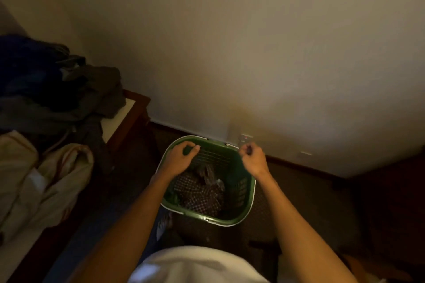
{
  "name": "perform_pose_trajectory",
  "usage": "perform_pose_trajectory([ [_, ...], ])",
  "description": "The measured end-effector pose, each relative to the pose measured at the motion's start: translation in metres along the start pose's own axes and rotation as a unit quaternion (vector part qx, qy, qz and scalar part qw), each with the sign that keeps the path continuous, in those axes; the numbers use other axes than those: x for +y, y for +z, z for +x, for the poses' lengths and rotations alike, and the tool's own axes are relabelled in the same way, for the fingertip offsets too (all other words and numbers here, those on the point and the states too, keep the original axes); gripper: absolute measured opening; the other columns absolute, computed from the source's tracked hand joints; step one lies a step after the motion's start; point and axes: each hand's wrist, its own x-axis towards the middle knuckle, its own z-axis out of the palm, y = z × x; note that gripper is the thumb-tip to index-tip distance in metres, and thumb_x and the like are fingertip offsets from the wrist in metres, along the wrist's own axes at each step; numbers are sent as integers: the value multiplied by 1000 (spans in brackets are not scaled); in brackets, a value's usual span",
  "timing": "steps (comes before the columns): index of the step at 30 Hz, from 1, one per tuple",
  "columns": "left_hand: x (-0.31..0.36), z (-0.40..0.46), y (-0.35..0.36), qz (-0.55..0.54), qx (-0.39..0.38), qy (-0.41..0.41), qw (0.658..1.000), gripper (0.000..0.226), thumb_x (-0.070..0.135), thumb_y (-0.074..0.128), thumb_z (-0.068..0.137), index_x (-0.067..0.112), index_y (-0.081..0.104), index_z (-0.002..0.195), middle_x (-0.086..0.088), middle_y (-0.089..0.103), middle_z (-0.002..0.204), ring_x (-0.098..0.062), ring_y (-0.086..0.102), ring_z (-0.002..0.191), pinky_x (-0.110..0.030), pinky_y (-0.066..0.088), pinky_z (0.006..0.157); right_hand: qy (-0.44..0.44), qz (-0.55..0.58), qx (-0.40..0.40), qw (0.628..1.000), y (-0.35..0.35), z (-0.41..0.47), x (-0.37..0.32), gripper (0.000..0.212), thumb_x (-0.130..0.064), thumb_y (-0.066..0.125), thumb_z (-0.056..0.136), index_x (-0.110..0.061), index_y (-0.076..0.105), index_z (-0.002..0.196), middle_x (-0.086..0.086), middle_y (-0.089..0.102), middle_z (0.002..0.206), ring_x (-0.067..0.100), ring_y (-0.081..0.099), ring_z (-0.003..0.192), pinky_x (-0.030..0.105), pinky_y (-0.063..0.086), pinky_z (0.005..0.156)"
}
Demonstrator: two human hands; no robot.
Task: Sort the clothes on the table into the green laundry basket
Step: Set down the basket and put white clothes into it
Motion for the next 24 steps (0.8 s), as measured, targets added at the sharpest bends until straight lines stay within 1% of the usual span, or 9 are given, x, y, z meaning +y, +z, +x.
perform_pose_trajectory([
  [3, -10, -23, -2, -21, 26, -7, 999, 35, 53, 55, 99, 25, 67, 118, 3, 63, 116, -17, 57, 112, -31, 43, 89, -26, -15, -42, 999, 17, -2, -4, 11, -12, 58, 97, -4, 63, 103, 0, 62, 86, 17, 59, 85, 33, 44, 83],
  [6, -26, -48, -12, -33, 57, -15, 998, 36, 56, 55, 98, 29, 67, 120, 1, 66, 126, -21, 58, 121, -35, 45, 98, -52, -26, -81, 995, 41, -11, -17, 10, -14, 60, 97, -5, 63, 100, 7, 65, 89, 22, 61, 86, 33, 44, 81],
  [10, -43, -89, -41, -60, 96, -39, 993, 36, 52, 56, 99, 28, 64, 125, 2, 64, 129, -12, 57, 114, -22, 43, 84, -97, -59, -127, 985, 83, -21, -43, 9, -21, 61, 97, -12, 63, 101, 7, 68, 94, 21, 63, 87, 34, 46, 81],
  [12, -57, -115, -62, -64, 144, -46, 986, 37, 53, 58, 98, 28, 65, 124, 2, 67, 127, -15, 61, 116, -23, 43, 88, -139, -79, -160, 974, 113, -33, -61, 8, -22, 61, 98, -15, 64, 99, 4, 67, 94, 19, 63, 87, 33, 46, 80],
  [16, -94, -180, -112, -73, 222, -70, 970, 41, 52, 60, 97, 25, 65, 128, 5, 64, 131, -10, 55, 125, -21, 39, 98, -225, -102, -235, 940, 189, -74, -113, 5, -20, 63, 97, -15, 64, 98, -3, 63, 88, 13, 60, 83, 29, 42, 74],
  [19, -136, -237, -161, -57, 324, -67, 942, 38, 46, 64, 96, 22, 67, 126, 5, 69, 127, -9, 60, 121, -14, 40, 95, -297, -99, -287, 905, 259, -122, -161, 3, -16, 65, 94, -13, 65, 95, -2, 64, 86, 13, 60, 85, 26, 41, 75],
  [21, -181, -279, -198, -48, 390, -87, 915, 36, 45, 66, 94, 24, 68, 124, 4, 70, 124, -12, 64, 118, -20, 46, 95, -351, -94, -318, 876, 316, -168, -194, 3, -14, 65, 94, -12, 65, 95, 0, 64, 88, 11, 60, 83, 18, 42, 73],
  [23, -215, -300, -220, -27, 422, -100, 900, 36, 45, 67, 94, 24, 67, 122, 1, 67, 125, -17, 62, 120, -25, 44, 97, -393, -58, -336, 854, 353, -201, -217, 3, -14, 65, 94, -11, 65, 94, -1, 64, 85, 6, 60, 79, 10, 43, 70],
  [24, -227, -304, -225, -13, 430, -108, 896, 38, 47, 65, 94, 25, 65, 124, 0, 63, 130, -20, 57, 125, -27, 41, 100, -412, -51, -340, 844, 366, -211, -221, 4, -15, 64, 95, -11, 66, 94, -1, 65, 84, 6, 61, 78, 11, 44, 70],
])
